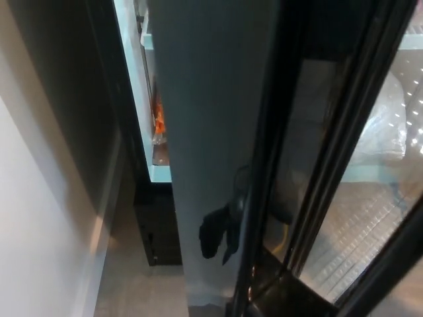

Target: The robot stands in front of a refrigerator with an opened door and closes the door by swing its right hand at the door

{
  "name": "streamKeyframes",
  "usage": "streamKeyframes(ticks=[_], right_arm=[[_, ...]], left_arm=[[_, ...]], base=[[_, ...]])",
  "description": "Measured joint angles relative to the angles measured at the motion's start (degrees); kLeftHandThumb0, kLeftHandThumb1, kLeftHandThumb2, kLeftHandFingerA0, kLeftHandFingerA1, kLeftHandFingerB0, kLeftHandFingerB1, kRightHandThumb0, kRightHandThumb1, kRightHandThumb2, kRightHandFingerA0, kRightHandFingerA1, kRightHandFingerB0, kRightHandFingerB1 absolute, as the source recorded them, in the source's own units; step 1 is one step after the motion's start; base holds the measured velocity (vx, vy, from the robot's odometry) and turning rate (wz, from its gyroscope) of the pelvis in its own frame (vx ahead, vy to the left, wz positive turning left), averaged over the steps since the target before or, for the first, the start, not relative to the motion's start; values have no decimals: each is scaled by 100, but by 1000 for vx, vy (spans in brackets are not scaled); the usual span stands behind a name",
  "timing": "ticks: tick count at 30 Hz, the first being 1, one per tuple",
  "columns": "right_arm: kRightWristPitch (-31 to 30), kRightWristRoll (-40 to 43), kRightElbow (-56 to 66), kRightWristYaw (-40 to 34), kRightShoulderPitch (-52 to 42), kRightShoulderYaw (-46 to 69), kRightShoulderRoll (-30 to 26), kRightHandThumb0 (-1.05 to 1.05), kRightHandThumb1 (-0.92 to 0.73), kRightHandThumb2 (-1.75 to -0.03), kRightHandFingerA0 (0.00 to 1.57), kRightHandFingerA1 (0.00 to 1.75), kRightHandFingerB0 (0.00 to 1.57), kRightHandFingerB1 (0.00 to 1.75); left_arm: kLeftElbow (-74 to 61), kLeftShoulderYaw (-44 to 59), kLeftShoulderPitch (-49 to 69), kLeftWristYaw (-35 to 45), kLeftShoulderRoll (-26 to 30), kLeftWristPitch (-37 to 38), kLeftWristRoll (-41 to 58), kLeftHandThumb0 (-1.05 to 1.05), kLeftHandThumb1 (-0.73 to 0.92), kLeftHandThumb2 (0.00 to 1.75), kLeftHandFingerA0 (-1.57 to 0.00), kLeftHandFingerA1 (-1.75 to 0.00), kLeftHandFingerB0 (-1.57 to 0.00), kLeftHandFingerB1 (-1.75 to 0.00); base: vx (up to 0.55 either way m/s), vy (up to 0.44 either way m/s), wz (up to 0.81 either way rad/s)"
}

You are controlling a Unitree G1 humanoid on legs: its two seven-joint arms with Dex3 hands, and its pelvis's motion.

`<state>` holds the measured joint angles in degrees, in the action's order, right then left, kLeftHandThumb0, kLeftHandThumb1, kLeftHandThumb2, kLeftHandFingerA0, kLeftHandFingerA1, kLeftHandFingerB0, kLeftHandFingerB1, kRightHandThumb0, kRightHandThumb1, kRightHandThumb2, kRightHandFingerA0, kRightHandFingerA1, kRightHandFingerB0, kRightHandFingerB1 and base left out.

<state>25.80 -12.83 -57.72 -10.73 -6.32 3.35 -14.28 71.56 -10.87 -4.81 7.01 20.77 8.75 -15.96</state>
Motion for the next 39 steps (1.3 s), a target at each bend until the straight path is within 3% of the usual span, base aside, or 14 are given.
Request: streamKeyframes(ticks=[1,2,9,11,14,15,16,17,21,22,32,35,36,39], right_arm=[[46,-7,165,-24,-73,8,20,-65,-70,-102,1,37,7,39],[83,-13,309,-41,-133,18,40,-63,-86,-68,11,20,13,23],[382,-39,1987,-120,-658,91,325,-66,-85,-65,3,28,10,27],[471,-45,2541,-134,-797,122,426,-70,-64,-103,0,26,7,28],[541,-63,3246,-143,-948,164,592,-70,-64,-103,0,26,7,28],[552,-69,3423,-145,-980,171,645,-68,-80,-66,10,32,14,31],[564,-85,3696,-149,-1021,181,732,-68,-80,-66,10,32,14,31],[576,-106,4018,-152,-1070,188,824,-80,-63,-102,0,36,10,46],[600,-171,4826,-157,-1135,187,1103,-80,-63,-102,0,36,10,46],[604,-184,4964,-158,-1138,187,1154,-85,-72,-63,26,40,35,41],[615,-299,6953,-236,-1171,-285,1980,-56,-85,-64,24,46,22,38],[706,-394,7638,-287,-899,-297,2150,-57,-80,-64,31,59,25,43],[726,-422,7737,-300,-845,-303,2183,-63,-85,-65,30,91,9,36],[823,-656,8441,-325,-634,-391,2353,-78,-69,-61,7,64,8,44]], left_arm=[[3,-3,0,-1,-1,0,-1,-50,78,63,-28,-49,-25,-39],[5,-4,2,-1,-2,0,-1,-50,78,63,-28,-49,-25,-38],[8,-3,-1,-2,-27,0,3,-51,78,63,-27,-49,-24,-39],[8,-2,-2,-2,-30,0,4,-51,79,63,-27,-49,-24,-39],[7,0,-4,-2,-35,0,10,-51,79,63,-27,-49,-24,-39],[7,0,-3,-2,-35,0,11,-51,79,63,-27,-50,-24,-39],[7,0,-3,-3,-37,0,13,-51,79,63,-27,-50,-24,-39],[7,0,-3,-2,-38,0,15,-51,79,63,-28,-49,-24,-38],[5,0,-2,-3,-40,0,18,-51,79,63,-28,-49,-24,-38],[5,0,-2,-3,-41,0,19,-49,79,63,-27,-48,-23,-38],[5,0,-7,-3,-42,0,42,-49,79,63,-27,-45,-24,-37],[7,0,-6,-2,-41,0,41,-49,79,63,-26,-45,-24,-37],[7,0,-7,-2,-40,0,42,-48,79,63,-26,-43,-24,-36],[6,0,-9,-1,-40,0,42,-47,79,63,-26,-43,-24,-36]], base=[[0,0,0],[0,0,0],[0,0,0],[0,0,0],[0,0,0],[0,0,0],[0,0,0],[0,0,0],[0,0,0],[0,0,0],[0,0,0],[0,0,0],[0,0,0],[0,0,0]])
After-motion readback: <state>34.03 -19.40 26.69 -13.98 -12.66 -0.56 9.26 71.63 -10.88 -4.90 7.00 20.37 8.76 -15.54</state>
